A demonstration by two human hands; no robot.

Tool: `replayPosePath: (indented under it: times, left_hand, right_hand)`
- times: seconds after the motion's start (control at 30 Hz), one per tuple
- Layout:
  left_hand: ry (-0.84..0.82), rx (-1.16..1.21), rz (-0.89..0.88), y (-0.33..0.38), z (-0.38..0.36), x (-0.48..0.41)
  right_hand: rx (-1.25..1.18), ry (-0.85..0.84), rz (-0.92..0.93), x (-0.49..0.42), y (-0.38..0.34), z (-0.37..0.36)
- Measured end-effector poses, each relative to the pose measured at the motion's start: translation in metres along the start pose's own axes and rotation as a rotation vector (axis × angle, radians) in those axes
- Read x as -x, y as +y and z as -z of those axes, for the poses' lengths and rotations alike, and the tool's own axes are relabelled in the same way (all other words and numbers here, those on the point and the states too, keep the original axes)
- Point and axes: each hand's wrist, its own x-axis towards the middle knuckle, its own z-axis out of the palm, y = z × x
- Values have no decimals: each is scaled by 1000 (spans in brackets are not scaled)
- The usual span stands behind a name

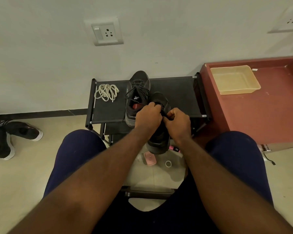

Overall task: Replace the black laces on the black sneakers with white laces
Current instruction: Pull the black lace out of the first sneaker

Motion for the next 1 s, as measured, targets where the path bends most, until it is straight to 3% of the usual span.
replayPosePath:
  times: [0.07,0.17,0.23,0.33,0.47,0.6,0.73,0.8,0.9,1.0]
  left_hand:
    - [33,85,65,0,-1,-1]
    - [105,357,345,-1,-1,-1]
    - [83,420,417,0,-2,1]
    - [30,373,228,1,-2,5]
    - [-16,110,-10,-3,-2,3]
    - [-23,79,-44,-4,-5,-1]
    - [112,556,232,-9,-8,-3]
    - [124,646,304,-10,-9,0]
    - [57,580,169,-11,-7,3]
    - [-68,315,5,-8,-4,1]
  right_hand:
    - [16,-5,8,0,0,0]
    - [5,16,-16,-1,0,1]
    - [-8,34,-41,-1,1,1]
    - [-16,36,-43,-2,1,1]
    - [8,35,-22,-3,-1,1]
    - [44,62,-14,0,-2,0]
    - [70,122,-19,1,-3,4]
    - [78,120,-8,0,-3,6]
    - [67,97,-9,0,-1,6]
    - [61,56,-5,1,-1,5]
